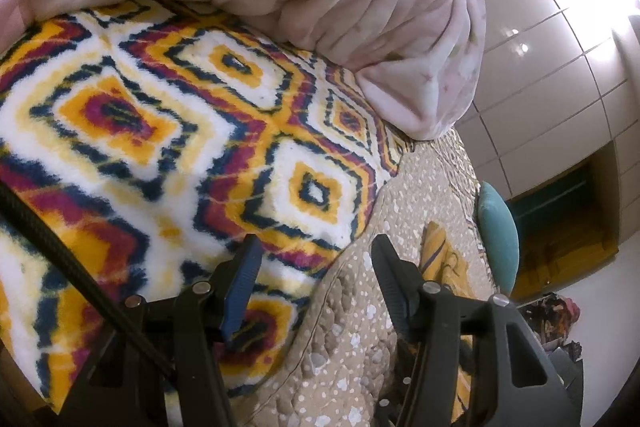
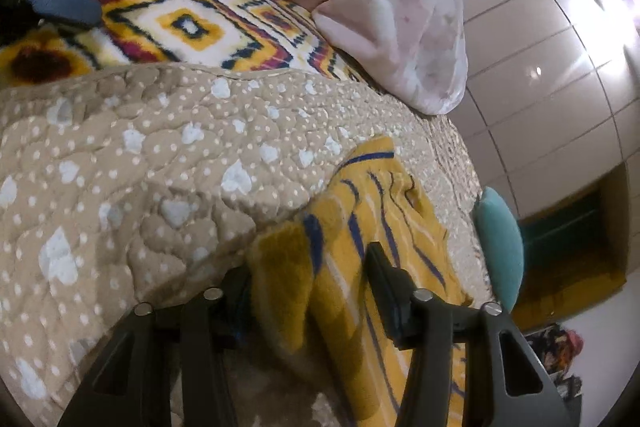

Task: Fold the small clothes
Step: 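Press the folded sweater flat with the right gripper and release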

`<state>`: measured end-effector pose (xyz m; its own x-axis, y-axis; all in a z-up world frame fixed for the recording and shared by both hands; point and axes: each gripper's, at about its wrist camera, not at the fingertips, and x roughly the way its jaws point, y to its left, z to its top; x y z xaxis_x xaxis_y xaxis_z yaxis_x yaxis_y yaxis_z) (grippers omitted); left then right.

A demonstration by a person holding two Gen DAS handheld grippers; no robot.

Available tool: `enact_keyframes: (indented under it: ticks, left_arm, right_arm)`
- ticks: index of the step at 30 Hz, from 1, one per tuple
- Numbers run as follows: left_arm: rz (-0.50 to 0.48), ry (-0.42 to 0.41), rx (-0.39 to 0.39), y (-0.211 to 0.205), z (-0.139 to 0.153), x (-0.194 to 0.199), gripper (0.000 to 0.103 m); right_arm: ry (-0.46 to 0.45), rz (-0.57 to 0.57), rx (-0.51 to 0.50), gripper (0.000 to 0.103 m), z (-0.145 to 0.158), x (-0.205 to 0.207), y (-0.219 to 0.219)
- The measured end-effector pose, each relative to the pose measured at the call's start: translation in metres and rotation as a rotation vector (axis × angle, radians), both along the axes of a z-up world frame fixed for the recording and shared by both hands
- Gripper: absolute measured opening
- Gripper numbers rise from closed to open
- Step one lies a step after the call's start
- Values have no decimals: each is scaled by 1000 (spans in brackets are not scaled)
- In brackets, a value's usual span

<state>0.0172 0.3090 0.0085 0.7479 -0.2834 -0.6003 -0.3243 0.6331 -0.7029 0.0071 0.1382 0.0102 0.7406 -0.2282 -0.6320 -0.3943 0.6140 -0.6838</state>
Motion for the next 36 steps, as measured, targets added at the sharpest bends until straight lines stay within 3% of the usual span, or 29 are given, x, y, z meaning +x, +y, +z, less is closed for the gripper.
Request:
enact_keyframes:
  ticks: [3,8,10,12,14,19,22,24,28,36]
  left_arm:
    - [2,1,3,0,0,0,56]
    - [13,4,3,0,0,1,56]
    - [16,6,3,1,1,1,56]
    - [23,6,0,2,1,1,56]
    - [23,5,-3,3,2,0,56]
    - [-3,-26,49,-12,15,-2,56]
    - [-82,-78,104,-40,30,-3,56]
    - [-153,-119,115,-62,39,-5,56]
    - [-309,-148,150,-112,44,3,56]
    - [-422,32,265,-152,13,30,56]
  right_arm:
    - [26,36,128,18,11,-10,5]
    - [87,68,211,18,12,-19,25]
    - [108,58,242,23,14,-13,24]
    - [137,58,317,46,23,-11,17]
    - [162,80,409,57,41,-15,9]
    - [151,100,560,59,89,-35,-24]
    - [97,18,550,53,104,-23,-52]
    - [72,-61,531,27,104,-5,-71]
    - [94,-215,490,23,82,47,-100]
    - [223,-344,509,23,43,149,-105]
